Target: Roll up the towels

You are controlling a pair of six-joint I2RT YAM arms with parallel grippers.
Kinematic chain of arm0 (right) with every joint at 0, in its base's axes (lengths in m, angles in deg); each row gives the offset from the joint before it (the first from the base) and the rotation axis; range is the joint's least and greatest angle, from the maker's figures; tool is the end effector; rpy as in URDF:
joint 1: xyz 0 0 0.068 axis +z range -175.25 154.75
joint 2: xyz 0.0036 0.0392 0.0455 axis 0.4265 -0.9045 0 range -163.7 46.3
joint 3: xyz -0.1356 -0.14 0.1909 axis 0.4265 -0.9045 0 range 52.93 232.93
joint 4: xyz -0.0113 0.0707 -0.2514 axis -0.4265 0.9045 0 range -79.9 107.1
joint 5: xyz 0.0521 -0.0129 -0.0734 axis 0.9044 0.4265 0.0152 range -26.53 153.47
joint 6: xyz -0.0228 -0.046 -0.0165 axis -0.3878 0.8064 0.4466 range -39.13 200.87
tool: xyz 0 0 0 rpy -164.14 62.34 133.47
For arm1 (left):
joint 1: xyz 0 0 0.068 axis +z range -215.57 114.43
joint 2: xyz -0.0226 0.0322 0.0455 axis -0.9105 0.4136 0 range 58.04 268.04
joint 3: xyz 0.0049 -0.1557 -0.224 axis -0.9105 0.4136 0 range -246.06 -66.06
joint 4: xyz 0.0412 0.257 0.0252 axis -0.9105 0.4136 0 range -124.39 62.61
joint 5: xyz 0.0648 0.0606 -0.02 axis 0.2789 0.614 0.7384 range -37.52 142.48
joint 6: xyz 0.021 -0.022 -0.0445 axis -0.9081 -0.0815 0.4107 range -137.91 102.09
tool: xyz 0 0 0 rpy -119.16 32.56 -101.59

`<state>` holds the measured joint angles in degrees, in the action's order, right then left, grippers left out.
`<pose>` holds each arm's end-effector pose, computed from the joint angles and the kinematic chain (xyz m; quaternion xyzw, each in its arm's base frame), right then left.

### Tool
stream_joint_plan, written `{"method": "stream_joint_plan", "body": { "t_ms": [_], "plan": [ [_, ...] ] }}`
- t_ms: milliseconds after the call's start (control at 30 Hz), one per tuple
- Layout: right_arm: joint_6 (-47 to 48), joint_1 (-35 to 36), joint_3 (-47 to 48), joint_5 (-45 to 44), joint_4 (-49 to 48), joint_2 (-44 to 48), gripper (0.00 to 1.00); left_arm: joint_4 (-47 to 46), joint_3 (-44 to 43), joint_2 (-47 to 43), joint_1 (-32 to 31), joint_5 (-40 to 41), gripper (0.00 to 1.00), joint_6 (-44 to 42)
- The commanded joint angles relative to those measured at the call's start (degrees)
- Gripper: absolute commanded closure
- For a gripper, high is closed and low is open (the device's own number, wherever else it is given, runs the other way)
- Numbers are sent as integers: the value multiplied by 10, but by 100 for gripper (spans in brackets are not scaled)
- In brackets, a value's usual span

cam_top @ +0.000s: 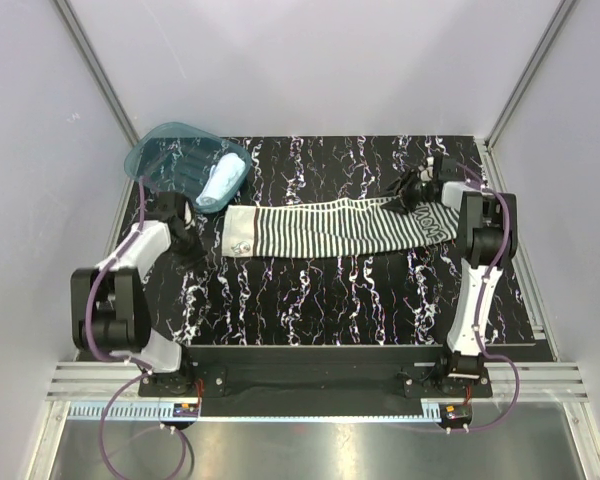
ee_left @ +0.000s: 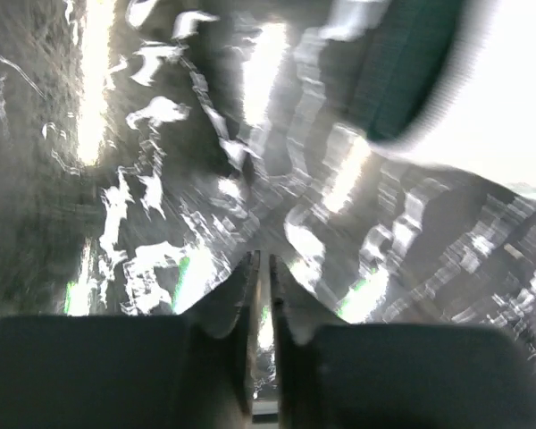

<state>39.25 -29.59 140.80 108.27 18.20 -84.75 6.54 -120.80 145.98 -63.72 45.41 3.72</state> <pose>0.4757 -0.0110 0.1112 0.2243 0.8523 0.4386 0.1755 0.2783 0.0045 0.1882 -0.1928 0.9696 -0.0838 0.1253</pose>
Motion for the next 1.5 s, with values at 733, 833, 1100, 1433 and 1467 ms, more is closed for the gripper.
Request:
{"method": "stream_joint_plan", "body": {
  "t_ms": [733,833,1100,1433,1467],
  "plan": [
    [8,-235,-347,-310,39,422,37,-56,83,-376,-98,-20,1,-46],
    [6,-241,-324,-308,34,374,39,-57,86,-379,-102,-18,1,-46],
    [6,-245,-296,-320,-1,296,38,-56,87,-376,-107,-15,1,-45],
    [0,-245,-279,-306,-53,245,41,-52,86,-355,-113,-12,1,-45],
    [-1,-246,-275,-303,-55,236,43,-52,86,-353,-113,-11,1,-45]
  ]
}}
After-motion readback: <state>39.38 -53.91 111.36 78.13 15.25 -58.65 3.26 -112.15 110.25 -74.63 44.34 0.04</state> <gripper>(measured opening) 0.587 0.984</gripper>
